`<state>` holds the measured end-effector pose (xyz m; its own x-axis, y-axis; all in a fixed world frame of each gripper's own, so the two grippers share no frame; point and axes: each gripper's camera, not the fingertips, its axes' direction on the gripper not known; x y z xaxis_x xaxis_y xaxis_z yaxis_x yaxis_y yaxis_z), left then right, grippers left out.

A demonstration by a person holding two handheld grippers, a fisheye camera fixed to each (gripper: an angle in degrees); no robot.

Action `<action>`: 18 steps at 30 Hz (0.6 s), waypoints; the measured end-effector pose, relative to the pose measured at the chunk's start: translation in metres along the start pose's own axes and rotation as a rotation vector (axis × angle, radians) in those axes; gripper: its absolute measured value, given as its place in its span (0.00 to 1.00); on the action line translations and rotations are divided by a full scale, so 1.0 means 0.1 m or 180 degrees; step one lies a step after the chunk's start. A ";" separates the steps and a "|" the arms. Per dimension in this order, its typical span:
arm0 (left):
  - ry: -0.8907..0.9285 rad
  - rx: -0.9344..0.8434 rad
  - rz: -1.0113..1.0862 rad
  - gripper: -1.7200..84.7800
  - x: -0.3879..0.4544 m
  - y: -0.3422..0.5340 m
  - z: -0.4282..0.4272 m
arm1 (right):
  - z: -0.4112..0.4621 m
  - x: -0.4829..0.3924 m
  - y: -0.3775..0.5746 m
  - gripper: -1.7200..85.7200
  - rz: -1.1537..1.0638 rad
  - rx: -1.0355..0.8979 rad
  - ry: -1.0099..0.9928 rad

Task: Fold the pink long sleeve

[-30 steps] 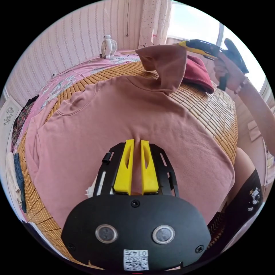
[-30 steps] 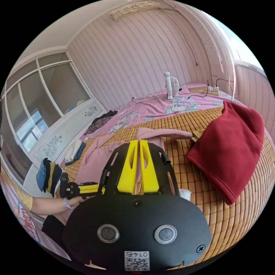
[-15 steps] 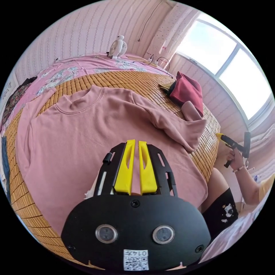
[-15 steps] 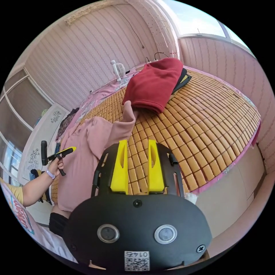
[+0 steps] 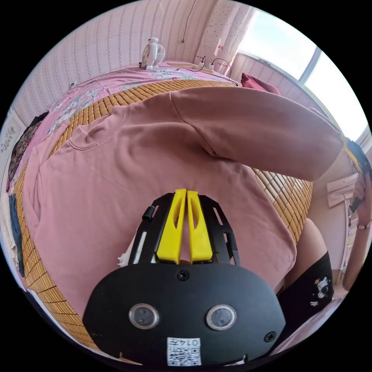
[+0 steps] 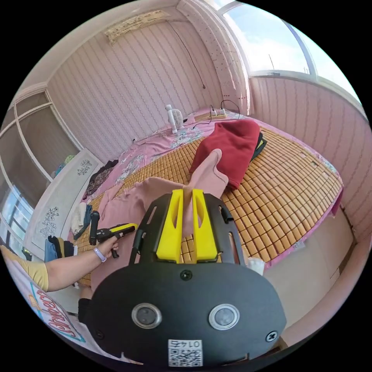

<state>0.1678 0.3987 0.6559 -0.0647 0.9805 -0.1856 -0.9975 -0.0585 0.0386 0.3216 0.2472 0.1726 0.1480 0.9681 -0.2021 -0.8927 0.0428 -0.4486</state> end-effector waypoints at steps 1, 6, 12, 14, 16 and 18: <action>-0.0005 -0.0007 0.0022 0.01 0.02 -0.01 -0.01 | -0.13 0.06 -0.02 0.08 0.0016 0.0104 0.0167; 0.0186 0.0162 0.0194 0.01 0.07 -0.11 -0.22 | -0.04 0.69 0.05 0.13 0.0385 -0.0010 0.0399; 0.0137 0.0171 0.0252 0.01 -0.01 -0.45 -0.25 | 0.63 1.10 0.34 0.15 0.0430 -0.0728 0.0795; 0.0115 0.0170 0.0260 0.01 -0.01 -0.60 -0.22 | 0.80 1.19 0.34 0.15 0.0355 -0.0831 0.0878; 0.0112 0.0189 0.0251 0.01 -0.03 -0.75 -0.17 | 0.90 1.28 0.35 0.11 0.0296 -0.0804 0.1094; 0.0078 0.0133 0.0210 0.01 -0.04 -0.93 -0.05 | 0.95 1.37 0.38 0.07 0.0234 -0.0747 0.1188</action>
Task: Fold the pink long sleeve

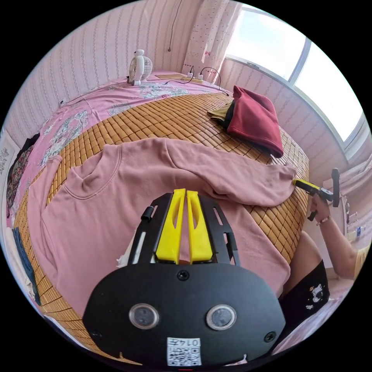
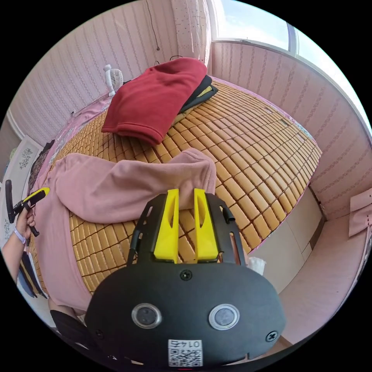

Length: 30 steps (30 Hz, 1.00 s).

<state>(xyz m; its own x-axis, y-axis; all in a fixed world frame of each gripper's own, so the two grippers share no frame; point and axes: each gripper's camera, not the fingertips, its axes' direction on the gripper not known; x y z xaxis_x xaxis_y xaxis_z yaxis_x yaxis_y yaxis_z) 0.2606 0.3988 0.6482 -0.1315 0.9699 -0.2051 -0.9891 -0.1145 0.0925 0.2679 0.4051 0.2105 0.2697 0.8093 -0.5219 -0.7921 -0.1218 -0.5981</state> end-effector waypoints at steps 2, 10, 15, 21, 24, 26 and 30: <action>-0.0028 -0.0125 -0.0042 0.01 -0.01 -0.10 0.15 | -0.05 0.14 -0.05 0.05 0.0063 -0.0189 -0.0179; -0.0272 -0.0191 0.0188 0.01 0.13 -0.07 0.43 | -1.23 0.95 0.28 0.06 0.0916 0.0531 -0.2379; -0.0030 -0.0196 -0.0026 0.01 0.03 -0.13 0.32 | -1.28 1.16 0.22 0.13 0.0940 0.0877 -0.1525; 0.0062 -0.0045 0.0044 0.01 0.03 -0.29 0.15 | -0.55 0.96 0.16 0.16 0.0517 0.0169 -0.0555; 0.0052 -0.0090 0.0146 0.01 0.08 -0.37 0.16 | -0.14 0.94 0.16 0.11 0.0423 -0.0340 -0.0708; 0.0046 -0.0120 0.0203 0.01 0.12 -0.40 0.19 | -0.26 0.99 0.25 0.07 0.0525 -0.0148 -0.1159; 0.0040 -0.0166 0.0306 0.01 0.15 -0.42 0.26 | -0.83 1.08 0.44 0.06 0.0692 0.0172 -0.1908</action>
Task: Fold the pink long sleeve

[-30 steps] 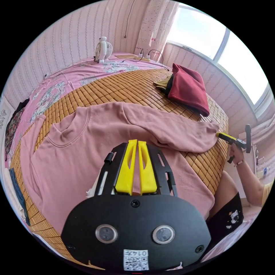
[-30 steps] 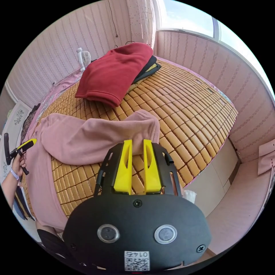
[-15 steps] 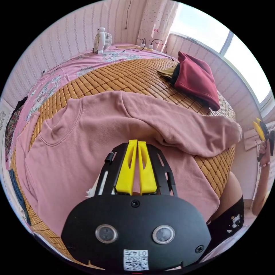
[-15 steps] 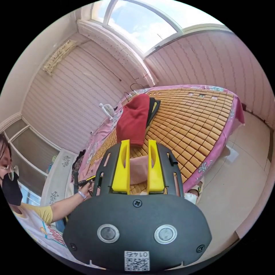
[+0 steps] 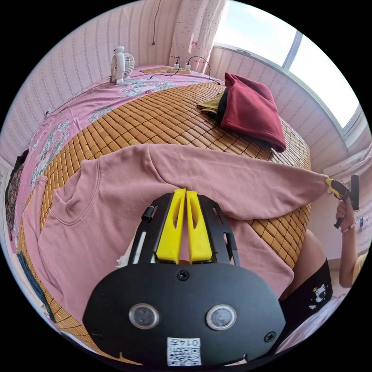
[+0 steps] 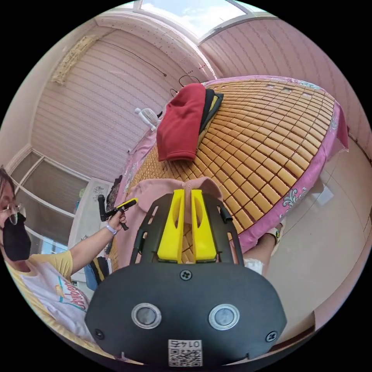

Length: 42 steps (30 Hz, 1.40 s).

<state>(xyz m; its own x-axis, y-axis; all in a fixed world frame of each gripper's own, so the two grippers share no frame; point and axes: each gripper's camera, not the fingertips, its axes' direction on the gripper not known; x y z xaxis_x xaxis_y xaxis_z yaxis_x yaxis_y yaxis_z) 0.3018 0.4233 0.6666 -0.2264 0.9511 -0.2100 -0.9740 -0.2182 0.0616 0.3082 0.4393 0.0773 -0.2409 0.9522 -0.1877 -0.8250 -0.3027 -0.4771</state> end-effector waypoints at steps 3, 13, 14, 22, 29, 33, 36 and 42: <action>0.0079 -0.0005 -0.0062 0.01 -0.06 -0.01 0.04 | -0.38 -0.26 -0.06 0.06 -0.0039 0.0277 -0.0248; 0.0028 0.0130 -0.0070 0.01 -0.13 -0.09 -0.09 | 0.55 -0.49 -0.51 0.07 -0.0465 0.0145 0.1211; 0.0007 0.0087 -0.0063 0.01 -0.13 -0.11 -0.05 | 0.79 -0.54 -0.46 0.05 -0.0596 -0.0079 0.1450; -0.0146 -0.0126 -0.0042 0.01 -0.06 -0.16 0.20 | 1.23 -0.74 -0.43 0.02 -0.1064 -0.0150 0.2369; 0.0402 0.0010 -0.0578 0.01 -0.37 0.04 0.10 | 1.13 -0.86 -0.54 0.02 -0.0567 -0.0233 0.1922; 0.0438 0.0066 -0.0458 0.01 -0.40 0.32 -0.20 | 1.08 -1.01 -0.44 0.03 -0.0582 -0.0278 0.1907; 0.0518 0.0224 -0.0416 0.01 -0.45 0.76 -0.58 | 0.92 -1.15 -0.35 0.05 -0.0515 -0.0136 0.1960; 0.0157 0.0342 -0.0666 0.01 -0.67 2.33 -1.42 | 0.77 -1.92 -0.04 0.07 -0.1172 0.0063 0.1963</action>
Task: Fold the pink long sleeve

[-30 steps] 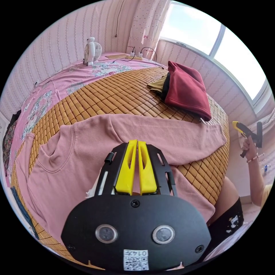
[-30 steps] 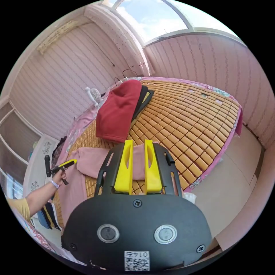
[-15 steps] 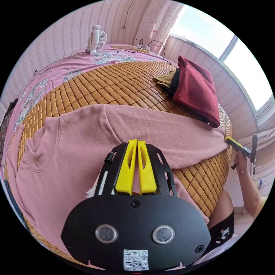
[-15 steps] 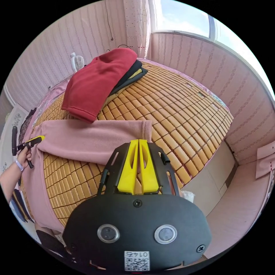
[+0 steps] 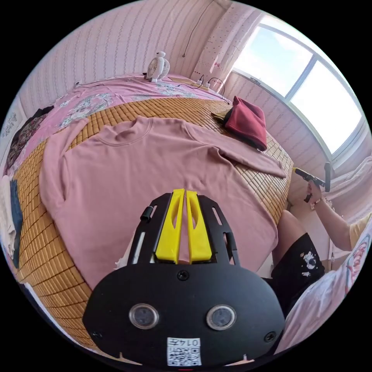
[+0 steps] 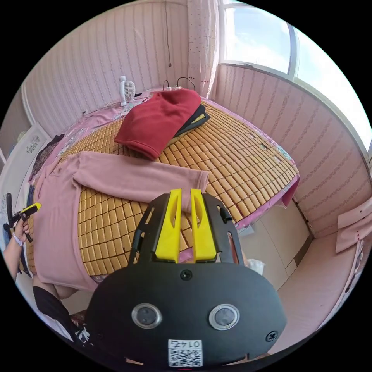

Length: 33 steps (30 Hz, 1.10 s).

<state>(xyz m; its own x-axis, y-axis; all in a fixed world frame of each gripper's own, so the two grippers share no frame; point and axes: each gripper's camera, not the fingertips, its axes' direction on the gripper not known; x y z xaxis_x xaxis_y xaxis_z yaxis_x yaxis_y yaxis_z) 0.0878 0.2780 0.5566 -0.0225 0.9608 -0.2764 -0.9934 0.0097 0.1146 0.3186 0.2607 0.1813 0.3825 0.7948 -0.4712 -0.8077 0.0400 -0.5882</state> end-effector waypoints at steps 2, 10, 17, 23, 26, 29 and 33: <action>-0.0218 -0.0054 -0.0138 0.01 -0.16 0.43 -0.24 | -0.14 -0.52 -0.05 0.07 -0.0494 0.0148 -0.0065; -0.0684 0.0023 -0.0938 0.06 -0.73 1.47 -0.76 | -0.16 -2.81 -0.49 0.08 -0.1924 0.0159 -0.1241; -0.0789 -0.0196 -0.0606 0.05 -0.80 1.71 -0.57 | -0.21 -5.31 -0.98 0.10 -0.2865 -0.0153 -0.2001; -0.0627 -0.0022 -0.0449 0.03 -0.93 1.94 -0.70 | -0.18 -7.16 -1.31 0.15 -0.3200 -0.0217 -0.1882; -0.0337 -0.0048 -0.0504 0.02 -1.11 1.99 -0.77 | 0.09 -7.84 -1.46 0.17 -0.3069 -0.0548 -0.1851; 0.0000 -0.0016 -0.0685 0.02 -1.32 2.08 -0.83 | 0.43 -8.29 -1.41 0.16 -0.3081 -0.0792 -0.1580; 0.0281 -0.0019 -0.0759 0.02 -1.50 2.15 -0.89 | 0.73 -8.48 -1.23 0.13 -0.3162 -0.0736 -0.1264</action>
<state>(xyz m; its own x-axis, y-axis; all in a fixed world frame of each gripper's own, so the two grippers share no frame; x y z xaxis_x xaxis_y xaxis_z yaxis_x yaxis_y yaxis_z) -0.1326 0.1117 0.5378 0.2029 0.9036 -0.3773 -0.9725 0.2311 0.0305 0.0607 -0.3743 0.7011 0.6113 0.6112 0.5027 -0.0993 0.6895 -0.7175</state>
